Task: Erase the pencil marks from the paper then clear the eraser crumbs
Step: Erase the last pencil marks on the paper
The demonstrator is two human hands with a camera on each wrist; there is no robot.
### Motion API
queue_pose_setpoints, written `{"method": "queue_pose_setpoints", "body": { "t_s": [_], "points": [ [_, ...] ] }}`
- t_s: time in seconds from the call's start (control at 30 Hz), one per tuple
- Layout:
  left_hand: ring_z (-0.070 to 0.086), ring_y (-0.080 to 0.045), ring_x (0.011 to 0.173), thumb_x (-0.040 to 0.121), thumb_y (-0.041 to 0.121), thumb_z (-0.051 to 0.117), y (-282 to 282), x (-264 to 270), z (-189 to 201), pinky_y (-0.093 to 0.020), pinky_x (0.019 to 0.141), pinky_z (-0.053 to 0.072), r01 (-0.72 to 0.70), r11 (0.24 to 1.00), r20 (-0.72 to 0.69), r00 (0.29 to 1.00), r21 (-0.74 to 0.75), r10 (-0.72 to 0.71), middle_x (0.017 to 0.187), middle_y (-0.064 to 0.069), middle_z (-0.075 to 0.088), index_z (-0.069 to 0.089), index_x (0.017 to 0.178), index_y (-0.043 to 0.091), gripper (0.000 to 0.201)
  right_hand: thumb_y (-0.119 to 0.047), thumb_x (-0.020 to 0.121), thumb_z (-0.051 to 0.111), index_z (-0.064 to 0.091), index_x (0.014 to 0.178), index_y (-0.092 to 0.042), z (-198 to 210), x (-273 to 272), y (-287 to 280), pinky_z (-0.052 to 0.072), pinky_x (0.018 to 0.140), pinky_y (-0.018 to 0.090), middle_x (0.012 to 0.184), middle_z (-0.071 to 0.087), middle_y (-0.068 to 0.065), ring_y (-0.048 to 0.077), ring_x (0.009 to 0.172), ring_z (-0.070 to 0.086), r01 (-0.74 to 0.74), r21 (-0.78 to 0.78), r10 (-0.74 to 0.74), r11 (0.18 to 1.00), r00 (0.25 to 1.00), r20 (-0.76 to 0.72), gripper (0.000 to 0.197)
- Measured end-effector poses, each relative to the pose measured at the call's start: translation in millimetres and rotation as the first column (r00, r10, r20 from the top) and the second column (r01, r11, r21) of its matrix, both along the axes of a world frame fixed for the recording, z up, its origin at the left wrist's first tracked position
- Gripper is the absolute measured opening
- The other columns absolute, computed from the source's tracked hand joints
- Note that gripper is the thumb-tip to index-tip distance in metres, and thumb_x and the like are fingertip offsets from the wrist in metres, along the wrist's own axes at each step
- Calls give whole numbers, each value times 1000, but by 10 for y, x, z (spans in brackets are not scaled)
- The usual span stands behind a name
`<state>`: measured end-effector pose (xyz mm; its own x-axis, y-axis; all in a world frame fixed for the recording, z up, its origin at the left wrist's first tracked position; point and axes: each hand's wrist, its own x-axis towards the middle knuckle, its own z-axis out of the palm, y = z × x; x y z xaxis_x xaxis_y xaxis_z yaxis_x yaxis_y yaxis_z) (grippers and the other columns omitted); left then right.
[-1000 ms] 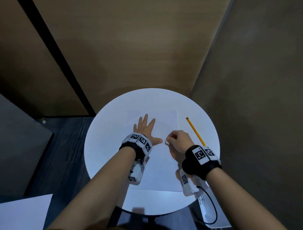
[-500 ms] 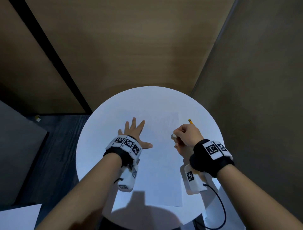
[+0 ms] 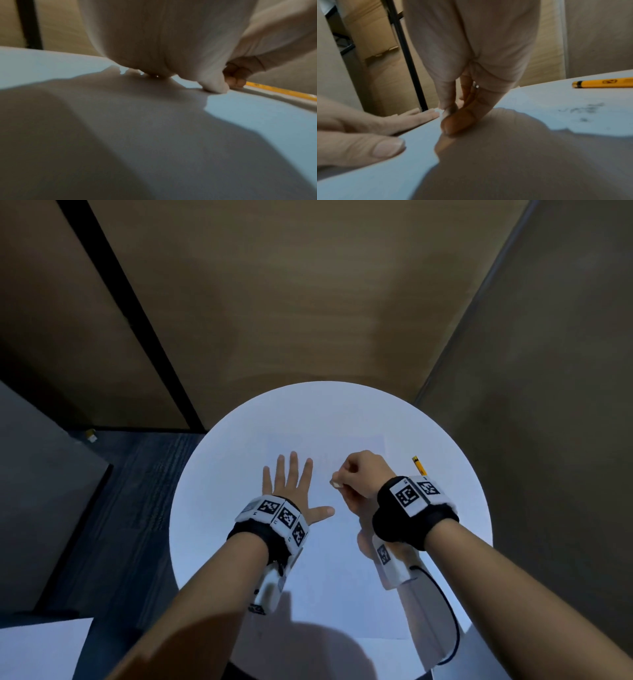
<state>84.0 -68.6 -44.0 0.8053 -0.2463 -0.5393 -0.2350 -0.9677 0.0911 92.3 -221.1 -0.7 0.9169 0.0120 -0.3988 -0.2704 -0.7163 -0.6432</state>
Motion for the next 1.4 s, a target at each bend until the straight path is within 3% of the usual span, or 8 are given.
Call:
{"method": "queue_pose_setpoints", "body": {
  "t_s": [0.27, 0.53, 0.67, 0.8, 0.93, 1.1, 1.23, 1.4],
  "points": [
    [-28, -28, 140, 84, 70, 43, 3, 37, -24, -47, 112, -16, 38, 997, -55, 998, -65, -42, 151, -8, -35, -27, 145, 14, 109, -20, 85, 66, 64, 81, -13, -3, 27, -42, 38, 59, 11, 82, 61, -1, 12, 78, 54, -125, -77, 129, 989, 991, 43, 8],
    [-33, -24, 139, 74, 70, 58, 26, 22, -16, -47, 110, -19, 20, 996, -80, 996, -88, -27, 149, -4, -38, -31, 143, 14, 126, -12, 81, 68, 68, 83, -7, -50, 111, -5, 40, 59, 17, 78, 62, 1, 15, 79, 57, 39, -3, -38, 999, 994, 103, 5],
    [-33, -24, 139, 75, 71, 56, 27, 29, -16, -47, 110, -19, 9, 995, -87, 996, -104, -18, 150, -4, -38, -31, 143, 12, 125, -11, 78, 72, 66, 69, -14, 18, 146, 3, 43, 61, 18, 75, 65, -1, 12, 74, 59, -139, -48, 136, 989, 989, -50, 11],
    [-32, -24, 139, 81, 69, 50, 25, 33, -17, -48, 111, -18, -3, 992, -89, 996, -125, -9, 150, -4, -37, -29, 144, 12, 116, -10, 80, 70, 71, 85, -5, -14, 163, 33, 40, 60, 16, 75, 62, -2, 12, 77, 57, -12, -36, 15, 999, 998, 61, 7],
    [-31, -23, 139, 84, 67, 46, 22, 37, -19, -48, 110, -18, -18, 990, -86, 996, -140, 6, 150, -4, -36, -27, 145, 12, 110, -12, 80, 70, 70, 76, -11, -5, 102, -7, 39, 56, 12, 65, 62, -8, 4, 64, 57, -117, 2, 117, 993, 992, -54, 4],
    [-31, -23, 139, 84, 68, 46, 13, 36, -11, -49, 111, -18, -19, 991, -88, 996, -133, 7, 150, -5, -36, -28, 144, 12, 110, -10, 81, 68, 69, 79, -7, -49, 128, 39, 37, 56, 11, 71, 61, -4, 11, 72, 56, 19, -9, -18, 1000, 996, 83, 4],
    [-31, -23, 139, 84, 68, 46, 21, 42, -16, -49, 111, -18, -28, 990, -91, 996, -138, 16, 150, -5, -37, -28, 144, 12, 111, -10, 80, 69, 64, 64, -15, 26, 140, 57, 38, 55, 14, 67, 62, -7, 4, 65, 56, -145, -63, 141, 987, 988, -62, 17],
    [-31, -23, 139, 83, 68, 47, 6, 47, -18, -49, 111, -17, -43, 990, -90, 995, -133, 32, 150, -5, -37, -29, 144, 12, 113, -9, 80, 67, 70, 77, -8, -7, 156, 108, 39, 58, 15, 78, 66, 1, 10, 73, 56, -33, -86, 39, 996, 997, 71, 5]
  ]
}}
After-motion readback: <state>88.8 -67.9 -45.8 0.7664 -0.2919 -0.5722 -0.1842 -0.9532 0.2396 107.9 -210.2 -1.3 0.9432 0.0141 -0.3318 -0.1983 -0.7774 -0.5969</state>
